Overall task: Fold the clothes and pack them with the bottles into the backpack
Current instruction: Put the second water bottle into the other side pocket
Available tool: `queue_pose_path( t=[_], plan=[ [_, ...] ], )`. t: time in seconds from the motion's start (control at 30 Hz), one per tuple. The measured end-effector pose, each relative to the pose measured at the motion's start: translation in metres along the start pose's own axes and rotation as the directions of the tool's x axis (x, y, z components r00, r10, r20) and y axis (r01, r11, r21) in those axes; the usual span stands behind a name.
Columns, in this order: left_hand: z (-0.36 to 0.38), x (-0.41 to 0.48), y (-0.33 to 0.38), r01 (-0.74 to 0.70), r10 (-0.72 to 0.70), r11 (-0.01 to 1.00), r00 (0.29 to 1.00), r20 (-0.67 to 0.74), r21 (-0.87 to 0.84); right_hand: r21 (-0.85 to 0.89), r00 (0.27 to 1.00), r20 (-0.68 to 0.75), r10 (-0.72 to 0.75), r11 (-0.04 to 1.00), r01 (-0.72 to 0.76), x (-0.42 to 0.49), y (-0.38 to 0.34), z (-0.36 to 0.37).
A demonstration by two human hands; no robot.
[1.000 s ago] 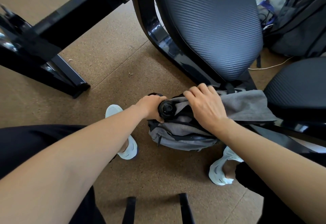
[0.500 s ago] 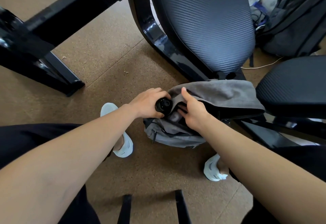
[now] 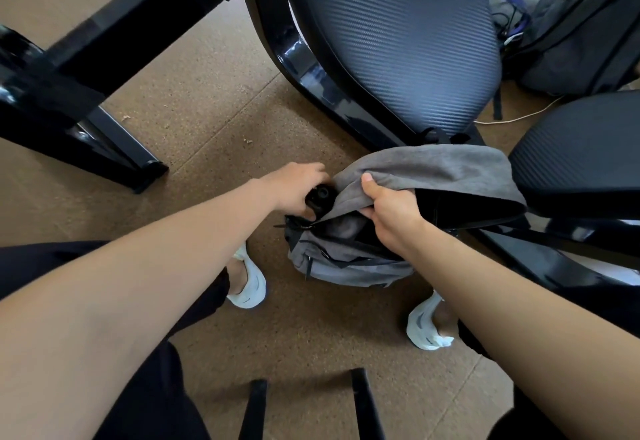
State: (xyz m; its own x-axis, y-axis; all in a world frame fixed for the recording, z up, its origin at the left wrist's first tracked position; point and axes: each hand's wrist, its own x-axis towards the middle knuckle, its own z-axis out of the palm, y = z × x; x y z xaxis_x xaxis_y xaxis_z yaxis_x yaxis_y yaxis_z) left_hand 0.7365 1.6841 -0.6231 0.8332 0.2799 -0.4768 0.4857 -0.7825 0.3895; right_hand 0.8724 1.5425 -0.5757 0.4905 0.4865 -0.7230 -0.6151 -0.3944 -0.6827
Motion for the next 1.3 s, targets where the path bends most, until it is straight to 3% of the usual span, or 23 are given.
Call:
queue_pose_path(
  t=[0.1,0.2,0.3,0.37,0.47,0.6,0.67,0.83,1.03,1.17,1.3],
  plan=[
    [0.001,-0.002,0.0,-0.079,0.075,0.993,0.996,0.051,0.083,-0.002,0.999,-0.019,-0.031,1.0,0.031,0.004,-0.006,0.003],
    [-0.001,0.001,-0.004,0.113,-0.109,0.989,0.993,-0.041,0.093,-0.023,0.999,-0.016,-0.033,0.999,0.033,0.001,0.0,0.001],
    [0.013,0.005,-0.003,0.259,-0.263,0.964,0.962,-0.078,-0.052,-0.044,1.0,0.017,-0.026,0.999,0.027,-0.004,0.005,-0.005],
    [0.028,0.005,-0.003,0.172,-0.178,0.98,0.983,-0.047,-0.098,-0.046,1.0,0.01,-0.03,0.998,0.03,-0.003,0.005,-0.006],
    [0.037,0.001,-0.007,0.032,-0.031,0.999,0.999,0.017,-0.035,-0.057,1.0,-0.001,-0.029,0.998,0.028,0.002,0.002,0.0],
    [0.033,0.005,-0.009,0.173,-0.171,0.982,0.985,-0.039,0.076,-0.081,0.999,-0.004,-0.044,0.996,0.044,0.003,-0.001,0.002],
    [0.039,0.008,-0.005,0.218,-0.217,0.976,0.974,-0.067,0.021,-0.092,0.998,-0.014,-0.065,0.994,0.063,0.004,-0.005,0.0],
    [0.046,0.006,-0.011,0.092,-0.092,0.989,0.996,0.01,-0.112,-0.067,0.999,-0.012,-0.048,0.997,0.047,0.003,-0.01,0.002],
    [0.041,0.003,-0.022,0.175,-0.166,0.96,0.984,0.059,-0.217,-0.09,0.998,0.023,-0.057,0.994,0.059,-0.003,-0.021,-0.003],
    [0.029,-0.004,-0.014,0.122,-0.144,0.96,0.987,-0.071,-0.251,0.049,0.998,0.067,-0.003,0.999,0.0,-0.013,-0.034,-0.013],
    [0.013,0.004,0.007,0.018,-0.048,0.984,0.985,-0.167,-0.179,0.266,0.993,-0.063,0.101,0.96,-0.081,-0.016,-0.049,-0.034]
  ],
)
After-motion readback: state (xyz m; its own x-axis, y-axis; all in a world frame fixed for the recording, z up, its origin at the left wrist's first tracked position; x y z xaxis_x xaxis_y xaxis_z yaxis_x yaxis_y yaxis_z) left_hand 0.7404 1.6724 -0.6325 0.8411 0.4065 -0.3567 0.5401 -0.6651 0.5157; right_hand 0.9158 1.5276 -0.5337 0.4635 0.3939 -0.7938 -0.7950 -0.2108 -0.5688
